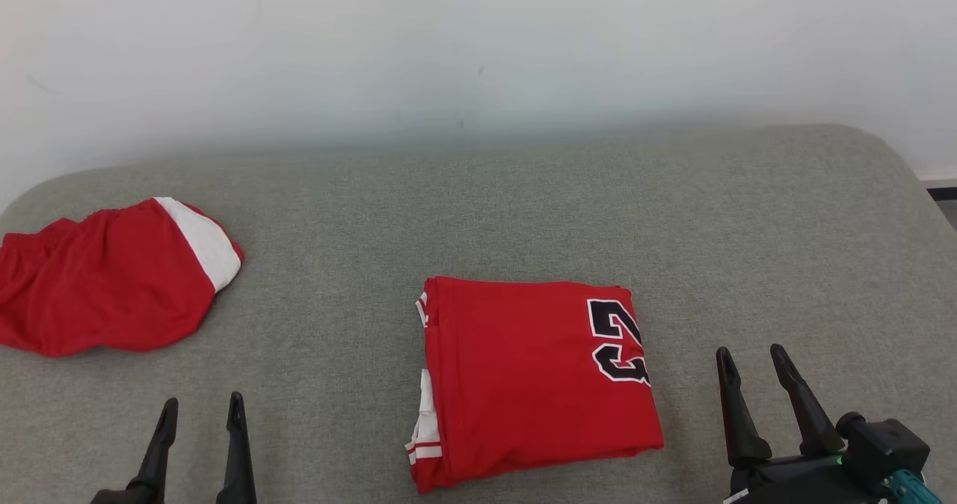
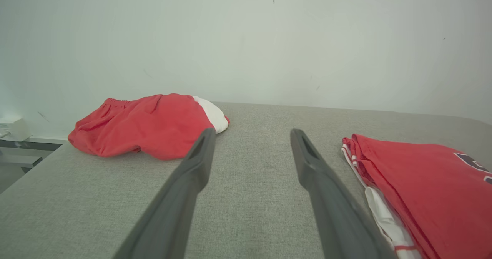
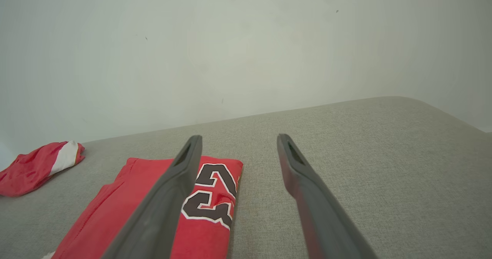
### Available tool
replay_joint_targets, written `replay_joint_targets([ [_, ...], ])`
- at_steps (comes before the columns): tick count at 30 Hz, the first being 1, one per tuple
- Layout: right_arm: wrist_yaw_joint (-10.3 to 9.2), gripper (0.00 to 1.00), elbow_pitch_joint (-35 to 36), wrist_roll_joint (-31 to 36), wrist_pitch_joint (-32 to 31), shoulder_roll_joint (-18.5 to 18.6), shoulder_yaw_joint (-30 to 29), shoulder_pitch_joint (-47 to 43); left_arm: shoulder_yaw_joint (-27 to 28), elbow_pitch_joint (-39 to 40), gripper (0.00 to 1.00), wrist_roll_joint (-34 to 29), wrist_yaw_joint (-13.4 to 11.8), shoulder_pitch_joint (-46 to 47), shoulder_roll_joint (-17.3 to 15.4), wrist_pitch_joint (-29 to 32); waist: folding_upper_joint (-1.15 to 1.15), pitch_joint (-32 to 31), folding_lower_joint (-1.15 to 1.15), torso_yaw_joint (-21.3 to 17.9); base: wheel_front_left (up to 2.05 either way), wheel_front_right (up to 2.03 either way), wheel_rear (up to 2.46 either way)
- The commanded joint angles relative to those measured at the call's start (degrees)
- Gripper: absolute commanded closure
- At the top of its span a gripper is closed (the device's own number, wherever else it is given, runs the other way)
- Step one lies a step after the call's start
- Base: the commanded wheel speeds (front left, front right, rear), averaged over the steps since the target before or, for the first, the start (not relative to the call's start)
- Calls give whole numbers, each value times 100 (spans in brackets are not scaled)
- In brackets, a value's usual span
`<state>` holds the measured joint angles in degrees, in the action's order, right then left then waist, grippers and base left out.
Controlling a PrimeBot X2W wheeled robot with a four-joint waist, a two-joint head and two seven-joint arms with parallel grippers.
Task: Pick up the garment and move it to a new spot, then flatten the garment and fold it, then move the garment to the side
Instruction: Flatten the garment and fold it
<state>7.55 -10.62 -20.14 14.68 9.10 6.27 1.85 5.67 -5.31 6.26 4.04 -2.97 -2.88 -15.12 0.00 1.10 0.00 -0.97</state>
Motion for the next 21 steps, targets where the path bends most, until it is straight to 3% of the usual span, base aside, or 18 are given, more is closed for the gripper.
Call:
replay_joint_targets([
  [1, -14, 0, 53, 95, -16, -40, -53, -95, -13, 60, 0, -35, -18, -83, -1, -3, 0, -13, 0, 31, 0, 0, 0],
  [21, -14, 0, 121, 266, -212, -213, -171, -228, -23, 96, 0, -7, -29, -192, -1, -3, 0, -49, 0, 44, 0, 0, 0],
])
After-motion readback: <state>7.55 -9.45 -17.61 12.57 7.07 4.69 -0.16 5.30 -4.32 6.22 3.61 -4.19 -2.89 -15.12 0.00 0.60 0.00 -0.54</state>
